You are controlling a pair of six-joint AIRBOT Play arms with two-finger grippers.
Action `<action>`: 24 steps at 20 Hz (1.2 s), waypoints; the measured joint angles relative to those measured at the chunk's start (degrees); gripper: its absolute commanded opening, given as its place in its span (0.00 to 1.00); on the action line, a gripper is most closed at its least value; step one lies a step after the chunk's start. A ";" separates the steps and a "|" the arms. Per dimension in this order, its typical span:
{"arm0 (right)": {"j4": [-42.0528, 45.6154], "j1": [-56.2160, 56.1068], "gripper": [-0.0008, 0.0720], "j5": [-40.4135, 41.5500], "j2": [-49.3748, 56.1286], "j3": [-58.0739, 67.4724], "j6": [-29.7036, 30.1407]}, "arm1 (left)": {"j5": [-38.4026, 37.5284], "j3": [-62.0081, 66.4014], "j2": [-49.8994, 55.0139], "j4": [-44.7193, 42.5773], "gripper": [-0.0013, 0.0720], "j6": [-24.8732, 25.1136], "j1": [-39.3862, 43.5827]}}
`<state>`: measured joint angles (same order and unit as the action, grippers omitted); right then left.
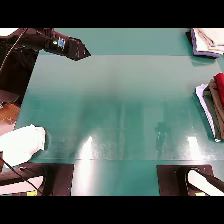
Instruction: Fold the shirts.
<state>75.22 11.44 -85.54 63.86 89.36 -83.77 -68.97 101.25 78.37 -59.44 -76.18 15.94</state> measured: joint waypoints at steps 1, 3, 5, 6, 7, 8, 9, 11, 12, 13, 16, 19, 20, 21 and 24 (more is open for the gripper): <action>-0.04 -0.07 0.03 0.00 0.00 0.00 0.04 | 0.00 0.00 0.00 -0.02 0.05 0.00 0.00; -0.04 -0.11 0.03 0.00 0.00 0.00 0.09 | 0.00 0.00 0.00 -0.02 0.05 0.00 0.00; -0.07 -0.11 0.03 0.00 0.00 0.00 0.09 | 0.00 0.00 0.00 0.00 0.05 0.00 0.00; -0.04 -0.11 0.03 0.00 0.00 0.00 0.09 | 0.00 0.00 0.00 0.00 0.05 0.00 0.00; -0.07 -0.11 0.03 0.00 0.00 0.00 0.09 | 0.00 0.00 0.00 0.00 0.05 0.00 0.00; -0.09 -0.11 0.03 0.00 0.00 0.00 0.11 | 0.00 -0.02 0.00 0.00 0.05 0.00 0.00; -0.09 -0.11 0.03 -0.02 0.00 0.00 0.09 | 0.00 0.00 0.00 0.00 0.05 0.00 0.00; -0.11 -0.11 0.03 -0.15 0.00 0.00 0.09 | 0.02 0.00 0.00 -0.02 0.05 0.00 0.00; -0.11 -0.11 0.03 -0.20 0.00 0.00 0.11 | 0.04 0.00 0.00 -0.02 0.05 0.00 0.00; -0.13 -0.11 0.03 -0.28 0.00 0.00 0.11 | 0.55 -0.02 0.00 0.00 0.05 -0.02 0.00; -0.13 -0.11 0.03 -0.48 0.00 0.00 0.09 | 2.36 0.50 -0.09 -0.13 0.09 -0.15 -0.17; -0.13 -0.11 0.03 -0.55 0.00 0.00 0.17 | -3.69 3.15 -1.09 -2.78 0.09 -1.05 -1.29; -0.13 -0.11 0.03 -0.57 0.00 0.00 0.20 | -7.74 3.78 -1.66 -4.87 0.09 -1.55 -1.68; -0.13 -0.11 0.03 -0.55 0.00 0.00 0.22 | -12.28 4.24 -2.12 -7.67 0.09 -2.23 -1.97; -0.11 -0.11 0.03 -0.33 0.00 0.00 0.28 | -25.14 3.76 -3.06 -19.61 0.10 -4.83 -2.51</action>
<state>75.11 11.33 -85.86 63.86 89.36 -83.48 -94.11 105.01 75.31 -79.05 -81.01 13.43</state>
